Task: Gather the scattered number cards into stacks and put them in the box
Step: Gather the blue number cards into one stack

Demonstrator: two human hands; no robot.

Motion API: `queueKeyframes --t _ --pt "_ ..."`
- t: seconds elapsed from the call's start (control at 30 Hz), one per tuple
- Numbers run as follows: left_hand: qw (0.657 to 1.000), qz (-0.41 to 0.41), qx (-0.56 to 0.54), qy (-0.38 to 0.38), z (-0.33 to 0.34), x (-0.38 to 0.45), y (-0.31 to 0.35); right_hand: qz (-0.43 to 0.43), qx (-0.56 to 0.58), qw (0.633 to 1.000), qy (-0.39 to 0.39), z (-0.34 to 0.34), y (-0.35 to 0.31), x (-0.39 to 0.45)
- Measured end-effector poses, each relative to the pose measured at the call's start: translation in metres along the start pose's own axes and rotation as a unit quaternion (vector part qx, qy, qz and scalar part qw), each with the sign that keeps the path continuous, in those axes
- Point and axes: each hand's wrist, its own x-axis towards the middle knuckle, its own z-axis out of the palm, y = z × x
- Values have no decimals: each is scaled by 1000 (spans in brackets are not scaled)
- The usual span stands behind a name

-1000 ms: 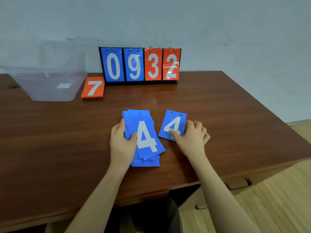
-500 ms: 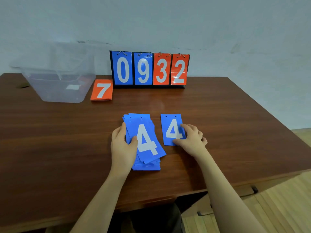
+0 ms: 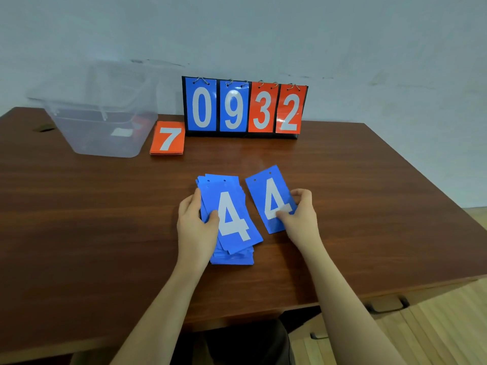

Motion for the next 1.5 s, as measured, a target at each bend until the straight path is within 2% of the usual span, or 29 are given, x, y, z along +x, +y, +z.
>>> queueKeyframes --t 0.13,0.27,0.5,0.73,0.87,1.0,1.07,1.2,1.37,1.43,1.5 --pt "1000 5 0 6 -8 -1 -3 -71 147 985 56 -1 -7 -23" --pt "1000 20 -14 3 -17 -8 -2 -57 256 963 56 9 -19 -50" --pt "997 55 -49 -1 -27 -29 2 -72 177 981 23 42 -22 -81" --pt "997 77 -19 -10 -37 -36 -3 -86 164 983 -7 52 -27 -96" --pt "993 112 24 -4 -50 -28 9 -153 158 976 2 39 -41 -88" --pt "989 142 31 -36 -62 -20 28 -212 140 967 -1 27 -67 -72" --pt "973 203 93 -51 -67 -19 38 -224 124 967 -7 24 -78 -66" --pt "905 343 239 -76 -72 -10 51 -207 150 967 2 17 -87 -66" --pt "837 434 317 -104 -59 -5 41 -133 149 979 25 23 -65 -72" --pt "815 450 355 -85 -54 -6 35 -102 158 981 43 27 -53 -74" --pt "806 462 366 -51 -50 -9 27 -84 118 987 66 29 -44 -75"
